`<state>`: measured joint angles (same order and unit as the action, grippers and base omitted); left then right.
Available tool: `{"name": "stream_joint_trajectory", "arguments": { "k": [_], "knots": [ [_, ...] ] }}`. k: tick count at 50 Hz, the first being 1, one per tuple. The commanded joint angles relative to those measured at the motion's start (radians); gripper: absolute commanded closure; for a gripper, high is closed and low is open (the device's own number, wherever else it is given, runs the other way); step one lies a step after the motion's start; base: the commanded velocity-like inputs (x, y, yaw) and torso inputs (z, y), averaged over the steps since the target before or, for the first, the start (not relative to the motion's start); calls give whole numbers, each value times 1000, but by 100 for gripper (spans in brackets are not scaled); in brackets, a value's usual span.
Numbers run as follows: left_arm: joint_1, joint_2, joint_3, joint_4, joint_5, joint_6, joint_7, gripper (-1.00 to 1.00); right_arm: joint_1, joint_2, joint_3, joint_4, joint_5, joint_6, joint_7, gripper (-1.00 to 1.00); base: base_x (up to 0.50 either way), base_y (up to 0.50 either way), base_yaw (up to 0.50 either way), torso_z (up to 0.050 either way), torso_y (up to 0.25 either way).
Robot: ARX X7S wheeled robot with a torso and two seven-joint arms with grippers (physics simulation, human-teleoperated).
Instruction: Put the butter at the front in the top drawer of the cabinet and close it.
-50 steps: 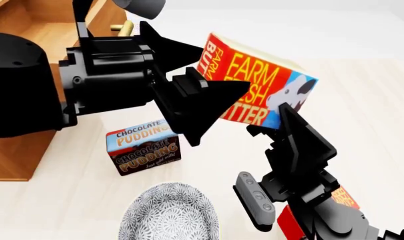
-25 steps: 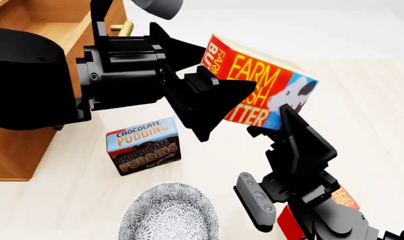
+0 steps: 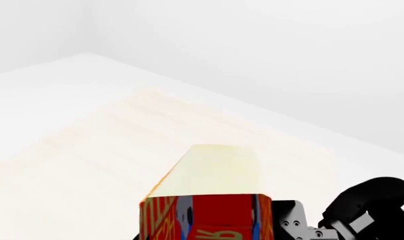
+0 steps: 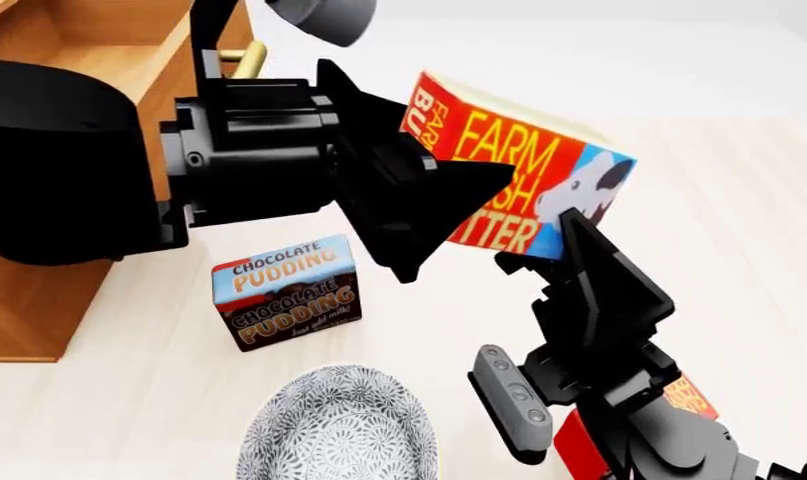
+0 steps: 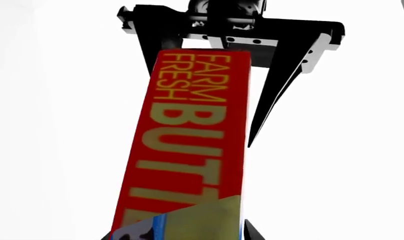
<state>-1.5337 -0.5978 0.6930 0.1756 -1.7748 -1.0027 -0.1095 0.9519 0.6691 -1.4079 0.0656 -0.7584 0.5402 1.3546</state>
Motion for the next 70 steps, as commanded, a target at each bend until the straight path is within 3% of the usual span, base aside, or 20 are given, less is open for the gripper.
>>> {"name": "stream_joint_trajectory", "arguments": {
  "k": [1,8,9,32,52,64,70],
  "knots": [
    [4,-5,-4,-8,51,11,-21,100,14,-6,11,-6,-17,17,-4,100,0,0,0,0,0],
    [10,-9,-14,-12,51,33,-57,100,10,-6,18,-7,-12,13,-3,100,0,0,0,0,0],
    [12,-14,-19,4,61,40,-63,100,9,-5,22,-8,-5,10,1,-100,0,0,0,0,0],
    [1,-38,-92,-6,-29,102,-145,100,-5,4,69,-16,37,-14,21,-100,0,0,0,0,1],
    [60,-87,-299,55,-127,313,-184,100,-6,-9,75,1,41,-31,5,-100,0,0,0,1,2],
    [172,-160,-381,193,55,422,-213,100,-7,-3,98,-8,75,-49,-9,-100,0,0,0,1,1],
    [222,-213,-391,267,125,431,-287,100,-11,12,138,-54,137,-52,-40,-100,0,0,0,0,2]
  ]
}}
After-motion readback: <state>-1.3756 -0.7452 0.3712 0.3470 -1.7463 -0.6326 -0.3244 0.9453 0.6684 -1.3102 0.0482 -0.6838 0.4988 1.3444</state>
